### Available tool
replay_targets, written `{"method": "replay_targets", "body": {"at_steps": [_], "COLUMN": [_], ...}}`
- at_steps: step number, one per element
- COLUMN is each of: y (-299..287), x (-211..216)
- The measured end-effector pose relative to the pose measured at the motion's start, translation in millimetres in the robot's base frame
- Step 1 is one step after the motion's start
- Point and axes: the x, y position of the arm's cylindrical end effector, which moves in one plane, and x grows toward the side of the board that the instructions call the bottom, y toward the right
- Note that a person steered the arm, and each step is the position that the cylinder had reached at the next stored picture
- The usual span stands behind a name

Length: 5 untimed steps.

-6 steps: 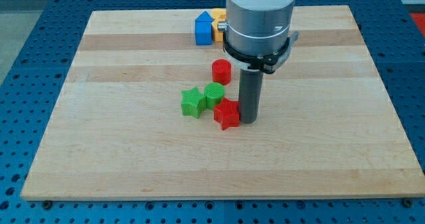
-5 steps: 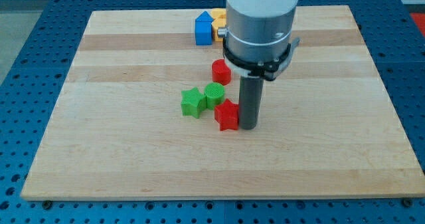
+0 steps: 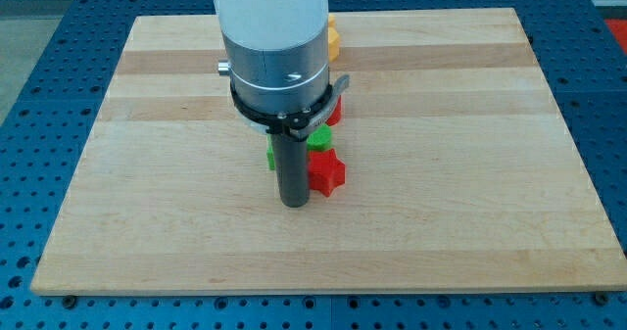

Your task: Move the green star closer to the red circle

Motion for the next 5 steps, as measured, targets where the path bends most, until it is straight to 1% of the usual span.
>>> {"method": "replay_targets", "body": {"at_steps": [1,2,3,4,5], "y": [0.0,0.0,-2.1,-3.8,-3.1], "x": [-10.0,-48.5,-59.3,-59.3,-73.1]}}
